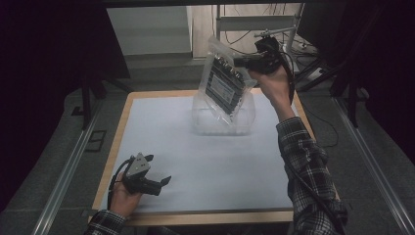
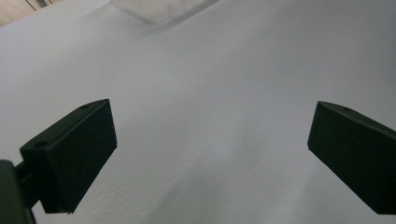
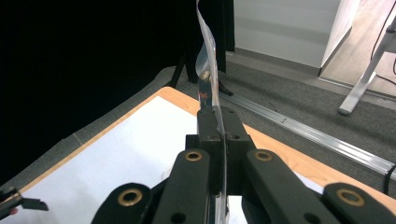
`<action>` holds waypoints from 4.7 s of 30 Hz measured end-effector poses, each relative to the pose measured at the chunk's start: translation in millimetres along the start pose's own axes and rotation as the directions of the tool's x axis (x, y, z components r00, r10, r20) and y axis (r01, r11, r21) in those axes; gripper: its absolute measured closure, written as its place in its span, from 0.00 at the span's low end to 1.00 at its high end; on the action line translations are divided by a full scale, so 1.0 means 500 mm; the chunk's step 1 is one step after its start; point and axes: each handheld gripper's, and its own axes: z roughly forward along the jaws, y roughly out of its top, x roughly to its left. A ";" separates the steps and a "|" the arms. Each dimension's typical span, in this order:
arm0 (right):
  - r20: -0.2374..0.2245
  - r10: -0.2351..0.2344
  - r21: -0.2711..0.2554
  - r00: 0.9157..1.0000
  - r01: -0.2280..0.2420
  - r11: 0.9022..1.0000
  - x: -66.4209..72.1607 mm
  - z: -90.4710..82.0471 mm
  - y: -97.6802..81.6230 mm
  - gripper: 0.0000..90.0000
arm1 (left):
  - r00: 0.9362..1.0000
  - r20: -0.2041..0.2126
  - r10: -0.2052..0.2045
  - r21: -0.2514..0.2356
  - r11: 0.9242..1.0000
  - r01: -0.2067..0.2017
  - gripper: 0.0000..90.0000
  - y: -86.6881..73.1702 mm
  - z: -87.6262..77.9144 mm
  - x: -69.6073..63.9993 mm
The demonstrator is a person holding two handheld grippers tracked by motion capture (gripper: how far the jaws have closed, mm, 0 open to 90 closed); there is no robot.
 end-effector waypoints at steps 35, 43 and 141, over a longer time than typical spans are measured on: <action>0.004 -0.024 0.126 1.000 0.023 0.992 -0.050 0.168 -0.036 0.99 | 1.000 -0.005 0.009 0.014 1.000 -0.009 0.00 0.001 0.003 -0.004; 0.025 -0.027 0.148 0.999 0.023 0.989 -0.056 0.190 -0.051 0.99 | 1.000 -0.003 0.012 0.019 1.000 -0.011 0.00 0.001 0.005 -0.006; 0.038 -0.108 0.113 0.993 0.103 0.988 -0.028 0.032 -0.171 0.05 | 0.999 -0.013 0.041 0.062 0.997 -0.040 0.00 0.004 0.011 -0.013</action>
